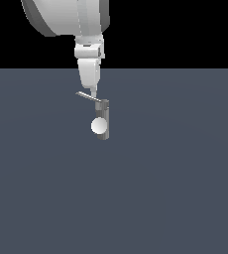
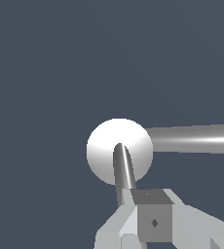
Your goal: Turn on the faucet by rotating a designated handle.
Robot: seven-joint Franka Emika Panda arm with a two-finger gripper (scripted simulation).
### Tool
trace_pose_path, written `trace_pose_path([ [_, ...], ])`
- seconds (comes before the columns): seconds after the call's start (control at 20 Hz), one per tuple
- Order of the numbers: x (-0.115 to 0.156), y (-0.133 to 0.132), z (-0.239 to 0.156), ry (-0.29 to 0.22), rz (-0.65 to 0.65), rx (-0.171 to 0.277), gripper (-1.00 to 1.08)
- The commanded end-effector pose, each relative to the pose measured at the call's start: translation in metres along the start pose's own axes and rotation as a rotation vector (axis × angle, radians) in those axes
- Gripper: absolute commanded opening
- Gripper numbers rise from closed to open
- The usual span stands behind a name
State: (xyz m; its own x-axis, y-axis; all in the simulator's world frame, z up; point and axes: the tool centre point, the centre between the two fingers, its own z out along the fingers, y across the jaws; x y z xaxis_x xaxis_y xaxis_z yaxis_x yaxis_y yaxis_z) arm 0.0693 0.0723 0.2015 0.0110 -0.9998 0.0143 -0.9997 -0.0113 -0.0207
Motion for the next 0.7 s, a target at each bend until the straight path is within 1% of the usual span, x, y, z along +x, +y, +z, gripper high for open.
trace_pose_path([
  [0.0,-0.025,-0.004,0.011,-0.008,-0.034,-0.010,-1.00],
  [0.65,-0.054,-0.032,0.018,-0.014,-0.069,-0.018,-1.00],
])
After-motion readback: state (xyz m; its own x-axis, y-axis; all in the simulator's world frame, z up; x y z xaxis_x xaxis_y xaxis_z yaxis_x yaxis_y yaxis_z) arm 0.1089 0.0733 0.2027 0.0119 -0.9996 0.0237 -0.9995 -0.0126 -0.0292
